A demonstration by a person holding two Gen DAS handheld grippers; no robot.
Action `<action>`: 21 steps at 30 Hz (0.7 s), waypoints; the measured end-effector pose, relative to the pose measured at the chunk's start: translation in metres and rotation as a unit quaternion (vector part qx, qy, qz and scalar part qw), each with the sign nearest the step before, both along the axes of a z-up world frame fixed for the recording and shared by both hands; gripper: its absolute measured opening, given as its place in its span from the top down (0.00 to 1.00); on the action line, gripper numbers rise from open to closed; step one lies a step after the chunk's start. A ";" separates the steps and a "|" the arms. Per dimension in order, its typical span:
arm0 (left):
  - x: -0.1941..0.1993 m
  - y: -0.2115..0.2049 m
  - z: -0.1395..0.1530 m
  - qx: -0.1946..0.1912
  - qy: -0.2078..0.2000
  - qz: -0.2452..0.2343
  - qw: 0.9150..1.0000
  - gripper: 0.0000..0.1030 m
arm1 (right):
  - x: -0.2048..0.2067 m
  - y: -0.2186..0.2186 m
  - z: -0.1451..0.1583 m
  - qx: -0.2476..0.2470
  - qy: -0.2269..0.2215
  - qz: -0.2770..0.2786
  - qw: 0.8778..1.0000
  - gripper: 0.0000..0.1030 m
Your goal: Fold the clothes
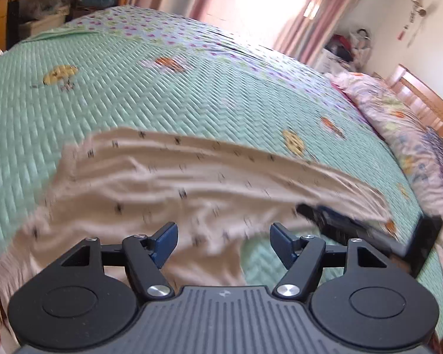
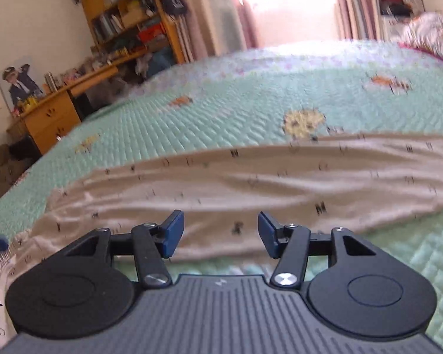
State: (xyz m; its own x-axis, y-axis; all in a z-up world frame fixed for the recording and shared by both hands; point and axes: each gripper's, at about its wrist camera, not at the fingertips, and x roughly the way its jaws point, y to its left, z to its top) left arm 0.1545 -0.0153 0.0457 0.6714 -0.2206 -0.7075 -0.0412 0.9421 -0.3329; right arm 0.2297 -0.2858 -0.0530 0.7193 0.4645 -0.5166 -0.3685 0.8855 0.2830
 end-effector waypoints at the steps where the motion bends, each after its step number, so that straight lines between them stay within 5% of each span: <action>1: 0.017 0.000 -0.001 0.006 0.006 0.002 1.000 0.31 | 0.003 0.002 -0.003 0.000 0.004 0.000 1.000 0.44; 6: 0.106 -0.024 -0.024 0.065 0.055 -0.026 0.996 0.35 | 0.010 0.012 -0.026 -0.017 0.045 0.011 0.999 0.44; 12: 0.158 -0.055 -0.039 0.061 0.035 -0.050 0.996 0.37 | 0.005 0.014 -0.031 -0.039 0.042 0.031 0.998 0.44; 15: 0.183 -0.080 -0.056 0.070 0.049 -0.105 0.991 0.37 | 0.004 0.011 -0.032 -0.030 0.042 0.033 0.998 0.44; 18: 0.193 -0.098 -0.088 0.091 0.099 -0.136 0.982 0.41 | 0.004 0.001 -0.026 -0.015 0.055 0.042 0.997 0.44; 21: 0.175 -0.100 -0.094 0.096 0.067 -0.148 0.982 0.32 | 0.004 -0.020 -0.005 -0.008 0.029 0.036 0.999 0.45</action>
